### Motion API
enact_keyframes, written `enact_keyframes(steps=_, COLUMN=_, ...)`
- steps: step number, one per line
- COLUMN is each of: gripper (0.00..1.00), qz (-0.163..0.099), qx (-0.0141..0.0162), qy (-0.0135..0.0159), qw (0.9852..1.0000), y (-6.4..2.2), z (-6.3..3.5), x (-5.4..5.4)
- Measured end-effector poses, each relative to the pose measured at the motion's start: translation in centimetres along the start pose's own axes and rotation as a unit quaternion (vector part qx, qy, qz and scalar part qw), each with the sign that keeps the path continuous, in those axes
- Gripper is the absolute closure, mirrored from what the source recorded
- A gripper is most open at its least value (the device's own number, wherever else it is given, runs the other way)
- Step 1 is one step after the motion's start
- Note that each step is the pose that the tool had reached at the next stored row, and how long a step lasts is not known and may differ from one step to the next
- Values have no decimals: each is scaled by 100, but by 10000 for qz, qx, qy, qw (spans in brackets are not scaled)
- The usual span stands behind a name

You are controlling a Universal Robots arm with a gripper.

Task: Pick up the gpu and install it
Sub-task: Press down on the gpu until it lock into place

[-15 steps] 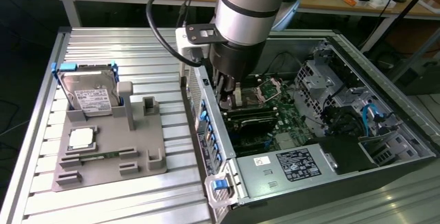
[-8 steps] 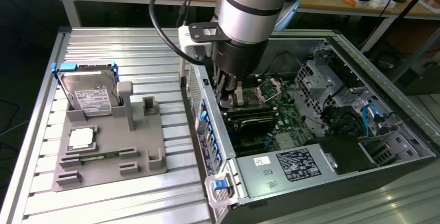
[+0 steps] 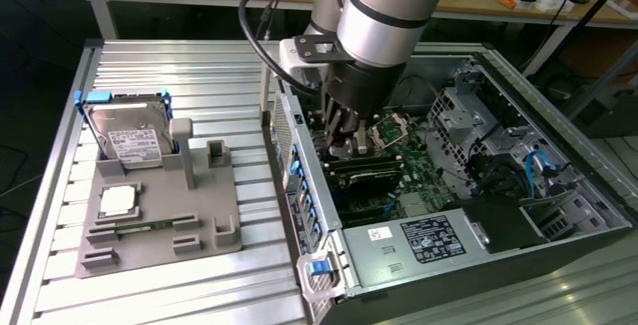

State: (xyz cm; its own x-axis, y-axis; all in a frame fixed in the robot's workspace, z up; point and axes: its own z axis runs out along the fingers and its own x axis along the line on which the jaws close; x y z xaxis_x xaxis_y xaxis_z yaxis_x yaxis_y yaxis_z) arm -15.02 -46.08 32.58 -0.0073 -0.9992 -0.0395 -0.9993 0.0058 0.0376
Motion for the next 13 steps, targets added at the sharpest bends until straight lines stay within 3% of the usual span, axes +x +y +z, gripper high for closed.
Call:
enact_keyframes(steps=2, gripper=89, qz=5, qx=-120, qy=-9, qw=9999, y=-40, z=6, x=8)
enact_keyframes(steps=4, gripper=89, qz=8, qx=-202, qy=-12, qw=9998, y=-64, z=17, x=18)
enact_keyframes(steps=13, gripper=89, qz=18, qx=-455, qy=-10, qw=9990, y=-92, z=101, x=49)
